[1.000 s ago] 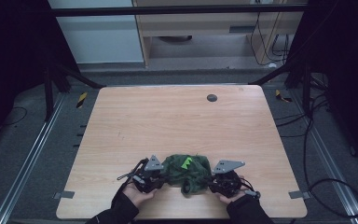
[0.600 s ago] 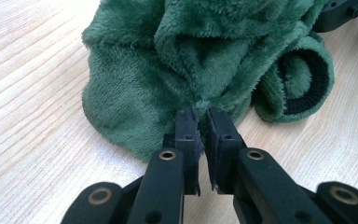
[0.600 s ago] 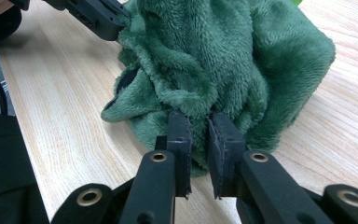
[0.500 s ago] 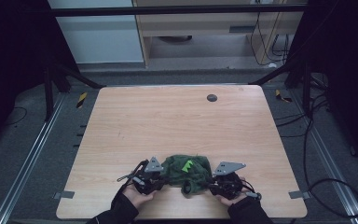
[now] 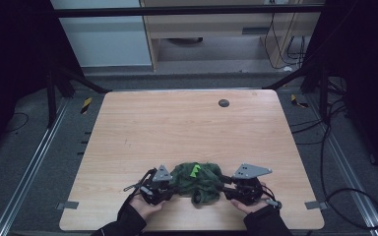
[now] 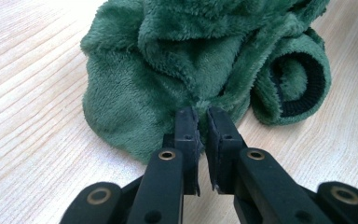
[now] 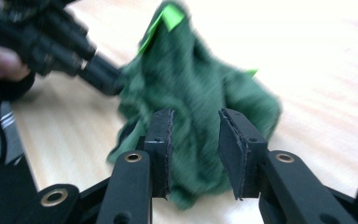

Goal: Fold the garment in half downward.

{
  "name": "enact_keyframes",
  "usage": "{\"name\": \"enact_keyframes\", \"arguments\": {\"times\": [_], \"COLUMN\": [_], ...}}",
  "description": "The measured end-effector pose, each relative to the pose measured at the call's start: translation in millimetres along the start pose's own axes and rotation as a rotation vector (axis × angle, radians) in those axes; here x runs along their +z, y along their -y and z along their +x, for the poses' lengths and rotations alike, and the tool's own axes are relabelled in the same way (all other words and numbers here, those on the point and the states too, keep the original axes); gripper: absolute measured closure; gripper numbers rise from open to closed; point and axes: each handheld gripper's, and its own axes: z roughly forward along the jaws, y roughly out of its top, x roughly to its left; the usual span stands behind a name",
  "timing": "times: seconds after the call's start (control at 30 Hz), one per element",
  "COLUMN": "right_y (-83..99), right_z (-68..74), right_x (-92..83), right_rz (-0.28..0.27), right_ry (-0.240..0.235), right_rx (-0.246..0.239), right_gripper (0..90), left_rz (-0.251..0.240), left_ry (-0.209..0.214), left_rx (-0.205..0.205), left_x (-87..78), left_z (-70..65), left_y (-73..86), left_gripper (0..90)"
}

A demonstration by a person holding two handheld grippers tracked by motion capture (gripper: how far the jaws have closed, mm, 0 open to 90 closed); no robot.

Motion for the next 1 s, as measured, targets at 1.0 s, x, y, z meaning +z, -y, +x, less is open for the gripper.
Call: {"name": "enact_keyframes", "arguments": {"times": [1.0], "right_y": [-7.1], "right_z": [-3.4], "right_x": [31.5], "right_rz": [0.062], "right_ry": [-0.002], "right_rx": [-0.019], "right_gripper": [86.7], "left_rz": [-0.114], "left_ry": [-0.038], "left_rx": [-0.082], "left_x": [-27.9], "left_z": [29.0], "left_y": [-30.0], "left_gripper": [59.7]}}
